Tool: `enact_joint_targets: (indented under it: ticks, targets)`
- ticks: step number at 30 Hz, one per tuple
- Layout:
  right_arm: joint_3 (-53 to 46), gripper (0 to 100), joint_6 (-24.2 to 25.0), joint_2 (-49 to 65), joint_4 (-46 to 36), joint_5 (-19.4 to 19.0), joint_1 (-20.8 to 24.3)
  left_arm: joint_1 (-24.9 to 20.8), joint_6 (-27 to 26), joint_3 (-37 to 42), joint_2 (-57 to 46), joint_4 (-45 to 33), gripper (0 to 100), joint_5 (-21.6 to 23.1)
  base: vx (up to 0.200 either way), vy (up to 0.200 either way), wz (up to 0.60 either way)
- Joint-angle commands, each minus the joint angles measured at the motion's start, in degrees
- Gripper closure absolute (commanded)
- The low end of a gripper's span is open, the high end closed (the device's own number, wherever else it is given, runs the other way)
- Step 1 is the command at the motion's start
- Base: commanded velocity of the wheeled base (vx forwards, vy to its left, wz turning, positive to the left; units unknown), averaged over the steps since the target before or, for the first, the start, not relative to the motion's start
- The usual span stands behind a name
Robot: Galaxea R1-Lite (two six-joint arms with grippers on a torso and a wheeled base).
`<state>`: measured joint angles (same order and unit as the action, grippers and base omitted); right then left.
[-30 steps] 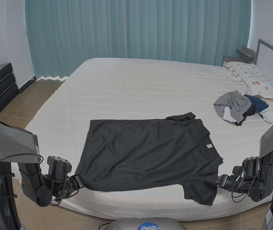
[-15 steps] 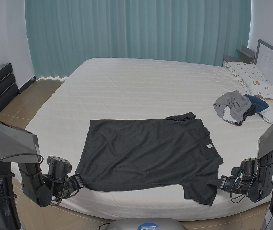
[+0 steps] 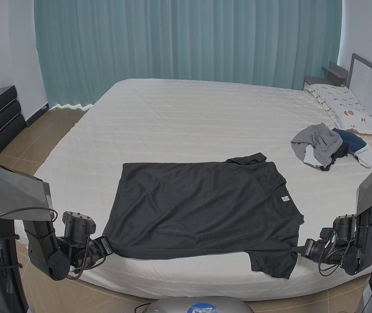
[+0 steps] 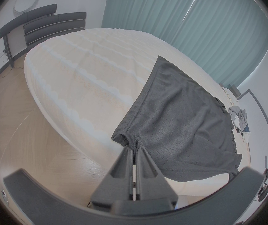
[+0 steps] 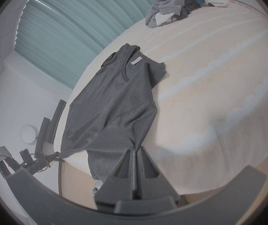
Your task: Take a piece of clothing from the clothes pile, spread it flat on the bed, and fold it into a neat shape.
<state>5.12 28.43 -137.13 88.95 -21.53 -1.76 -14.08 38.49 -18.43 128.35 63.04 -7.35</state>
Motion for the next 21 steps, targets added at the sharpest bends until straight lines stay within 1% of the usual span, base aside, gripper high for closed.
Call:
enact_joint_targets:
  ticks: [1,5,10,14,16,17,18,21]
  targets:
    - [-2.48,100,-0.04,2.92,0.52,-0.27,-1.67,0.28,-0.17,0.06,-0.03,0.07,100,-0.03,0.000,0.000,0.00]
    - [-4.15,100,-0.22,4.24,0.52,-0.44,-2.46,0.28,-0.25,0.15,-0.03,0.07,100,-0.21,0.000,0.000,0.00]
    - [-5.12,100,-1.80,4.42,0.17,-0.53,-3.08,1.07,-1.13,0.15,-0.12,0.07,100,-0.21,0.000,0.000,0.00]
    - [-5.12,100,-1.89,5.47,-1.06,-0.44,-3.43,2.65,-3.77,0.59,-0.56,0.86,100,-0.47,0.000,0.000,0.00]
    - [-5.12,100,-2.68,7.93,-5.63,-0.44,-3.43,3.80,-5.26,1.21,-1.09,2.35,100,-0.47,0.000,0.000,0.00]
    - [-5.12,100,-2.94,8.20,-6.25,-0.44,-3.43,3.80,-5.35,1.29,-1.09,2.44,100,-0.47,0.000,0.000,0.00]
    - [-5.12,100,-5.23,9.95,-10.03,-0.44,-3.43,4.06,-5.88,1.73,-1.35,2.79,100,-0.47,0.000,0.000,0.00]
    - [-5.12,100,-8.83,11.80,-14.60,-0.44,-3.52,3.97,-7.46,3.23,-2.23,2.88,100,-0.47,0.000,0.000,0.00]
